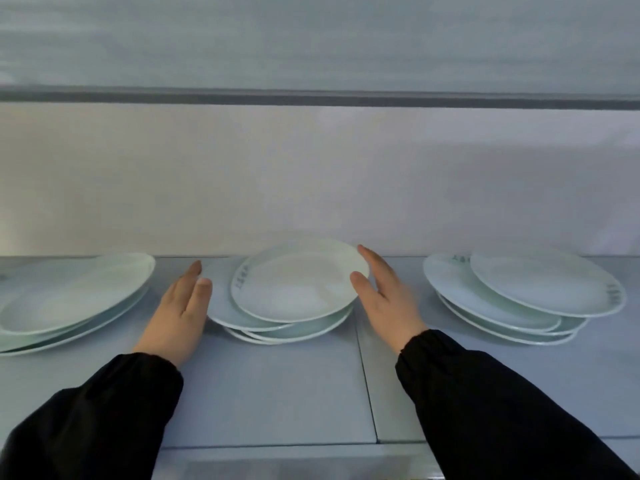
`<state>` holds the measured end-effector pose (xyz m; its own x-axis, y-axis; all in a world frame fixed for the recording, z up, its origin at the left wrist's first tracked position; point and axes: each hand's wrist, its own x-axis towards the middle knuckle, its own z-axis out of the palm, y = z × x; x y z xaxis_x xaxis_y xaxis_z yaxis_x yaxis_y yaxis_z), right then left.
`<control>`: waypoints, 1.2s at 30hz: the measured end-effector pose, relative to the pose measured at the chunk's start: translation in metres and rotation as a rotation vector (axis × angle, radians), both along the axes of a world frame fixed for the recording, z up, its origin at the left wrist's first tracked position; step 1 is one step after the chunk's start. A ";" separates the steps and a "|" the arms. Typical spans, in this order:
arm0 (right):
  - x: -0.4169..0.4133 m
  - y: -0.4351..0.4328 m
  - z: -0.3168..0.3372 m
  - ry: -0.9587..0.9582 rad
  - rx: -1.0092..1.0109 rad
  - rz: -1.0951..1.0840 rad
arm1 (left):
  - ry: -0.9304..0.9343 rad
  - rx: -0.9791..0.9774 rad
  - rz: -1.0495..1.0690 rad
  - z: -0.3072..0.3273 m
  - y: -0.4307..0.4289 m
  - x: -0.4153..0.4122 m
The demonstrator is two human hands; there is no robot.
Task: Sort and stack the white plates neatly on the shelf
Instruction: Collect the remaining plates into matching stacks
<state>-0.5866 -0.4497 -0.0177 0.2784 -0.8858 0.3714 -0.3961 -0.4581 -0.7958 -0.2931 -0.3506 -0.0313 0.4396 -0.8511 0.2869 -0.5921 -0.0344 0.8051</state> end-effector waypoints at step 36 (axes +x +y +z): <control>0.012 0.001 -0.006 0.191 0.175 0.091 | 0.044 0.144 -0.158 0.000 -0.007 -0.008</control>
